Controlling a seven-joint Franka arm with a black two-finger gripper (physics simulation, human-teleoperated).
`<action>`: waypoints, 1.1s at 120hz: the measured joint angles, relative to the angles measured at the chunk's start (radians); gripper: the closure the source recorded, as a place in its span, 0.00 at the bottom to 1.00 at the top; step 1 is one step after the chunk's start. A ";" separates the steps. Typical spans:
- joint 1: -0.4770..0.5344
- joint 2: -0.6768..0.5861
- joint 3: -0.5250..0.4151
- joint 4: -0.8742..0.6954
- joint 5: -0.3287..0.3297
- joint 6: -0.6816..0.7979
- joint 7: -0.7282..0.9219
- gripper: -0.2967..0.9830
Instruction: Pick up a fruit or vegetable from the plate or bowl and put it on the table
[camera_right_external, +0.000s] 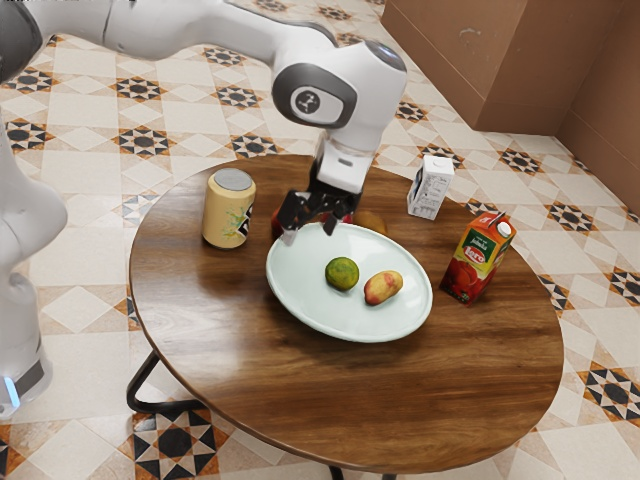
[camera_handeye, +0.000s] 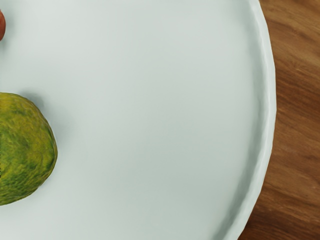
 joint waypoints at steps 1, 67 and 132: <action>0.000 0.002 0.000 0.000 -0.002 0.002 -0.001 0.23; -0.012 0.205 0.013 0.075 -0.069 0.091 -0.055 0.23; 0.044 0.265 0.020 0.162 -0.093 0.100 -0.026 0.23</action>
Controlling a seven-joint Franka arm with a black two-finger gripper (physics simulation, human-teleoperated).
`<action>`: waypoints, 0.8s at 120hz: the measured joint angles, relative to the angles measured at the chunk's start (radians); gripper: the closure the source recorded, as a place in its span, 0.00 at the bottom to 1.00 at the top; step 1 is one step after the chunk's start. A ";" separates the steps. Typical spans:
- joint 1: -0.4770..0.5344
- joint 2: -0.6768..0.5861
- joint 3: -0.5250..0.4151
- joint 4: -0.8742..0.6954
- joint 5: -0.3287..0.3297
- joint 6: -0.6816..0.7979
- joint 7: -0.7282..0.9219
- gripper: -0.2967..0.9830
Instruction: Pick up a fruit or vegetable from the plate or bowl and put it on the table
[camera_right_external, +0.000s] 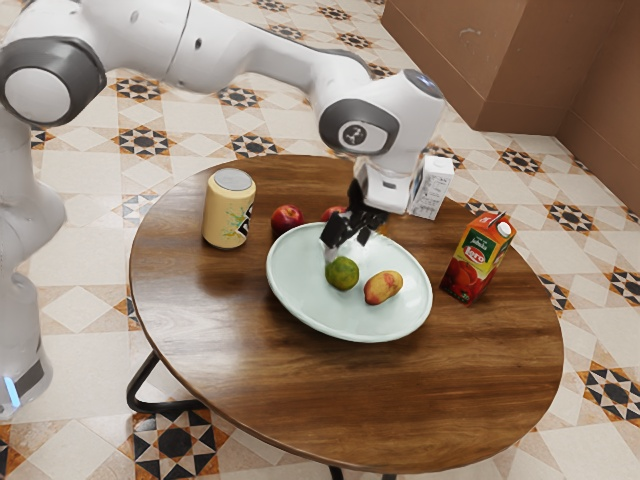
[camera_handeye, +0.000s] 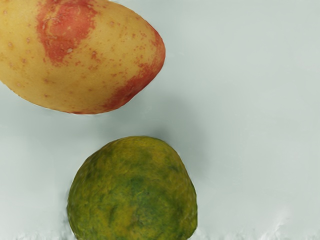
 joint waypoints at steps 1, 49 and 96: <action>0.019 0.002 0.000 0.002 -0.001 0.000 0.001 0.23; 0.239 0.030 -0.018 0.036 -0.013 -0.001 0.048 0.23; 0.246 0.046 -0.088 0.038 -0.023 -0.001 0.071 0.23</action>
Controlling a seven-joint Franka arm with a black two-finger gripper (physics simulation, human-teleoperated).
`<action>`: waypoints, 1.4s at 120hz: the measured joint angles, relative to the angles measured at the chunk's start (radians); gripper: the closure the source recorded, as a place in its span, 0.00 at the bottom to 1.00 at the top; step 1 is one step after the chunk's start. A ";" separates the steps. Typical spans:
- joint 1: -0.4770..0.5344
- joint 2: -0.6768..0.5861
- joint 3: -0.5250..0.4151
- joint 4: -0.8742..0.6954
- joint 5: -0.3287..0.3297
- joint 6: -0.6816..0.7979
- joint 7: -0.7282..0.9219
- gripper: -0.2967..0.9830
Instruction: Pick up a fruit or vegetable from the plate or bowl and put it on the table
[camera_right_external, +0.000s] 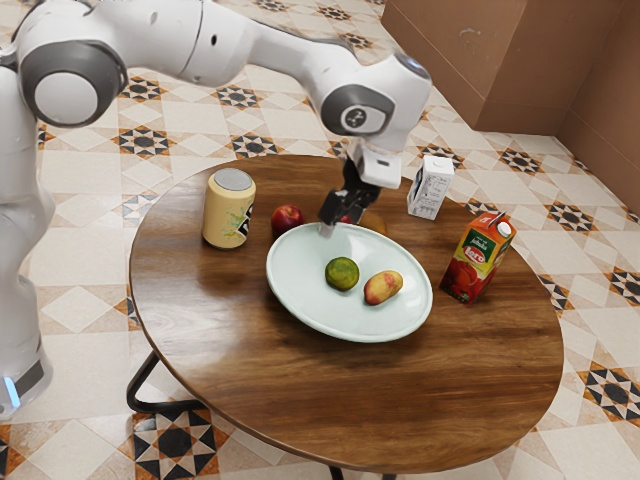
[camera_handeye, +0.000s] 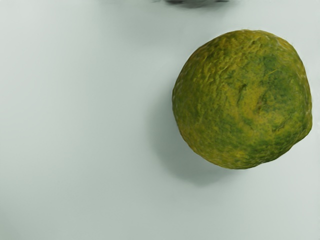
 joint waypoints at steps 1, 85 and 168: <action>-0.001 0.001 -0.001 0.000 0.000 0.000 0.000 0.23; -0.012 0.062 -0.096 0.049 -0.001 -0.010 0.015 0.23; -0.024 0.095 -0.096 0.038 -0.001 -0.024 -0.006 0.23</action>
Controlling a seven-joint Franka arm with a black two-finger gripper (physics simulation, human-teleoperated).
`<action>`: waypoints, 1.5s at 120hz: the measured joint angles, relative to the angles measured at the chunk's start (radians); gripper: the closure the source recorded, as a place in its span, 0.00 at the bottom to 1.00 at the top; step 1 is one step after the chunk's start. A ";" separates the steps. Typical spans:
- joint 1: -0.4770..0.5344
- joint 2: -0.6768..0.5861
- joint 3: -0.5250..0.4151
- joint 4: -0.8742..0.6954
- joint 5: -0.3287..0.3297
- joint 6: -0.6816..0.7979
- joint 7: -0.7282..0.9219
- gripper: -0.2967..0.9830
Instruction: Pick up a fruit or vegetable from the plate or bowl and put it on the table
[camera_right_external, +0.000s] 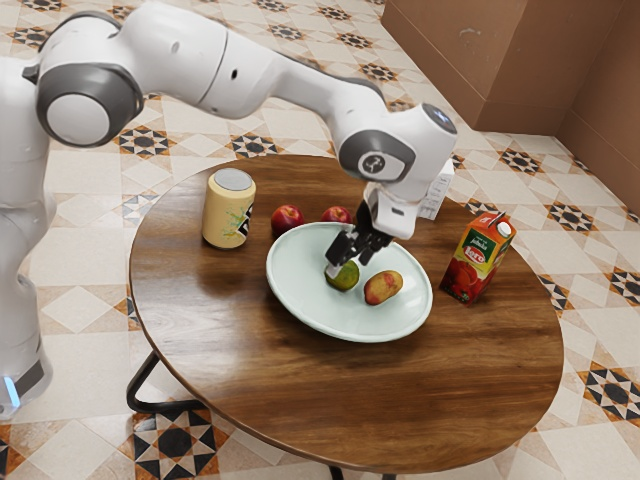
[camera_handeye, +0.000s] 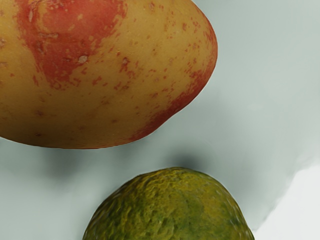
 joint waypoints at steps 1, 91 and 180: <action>0.000 0.001 0.000 0.000 0.000 0.000 -0.001 0.23; -0.005 0.031 0.001 -0.009 0.000 -0.003 -0.030 0.22; -0.003 0.030 0.003 -0.009 0.001 -0.003 -0.050 0.46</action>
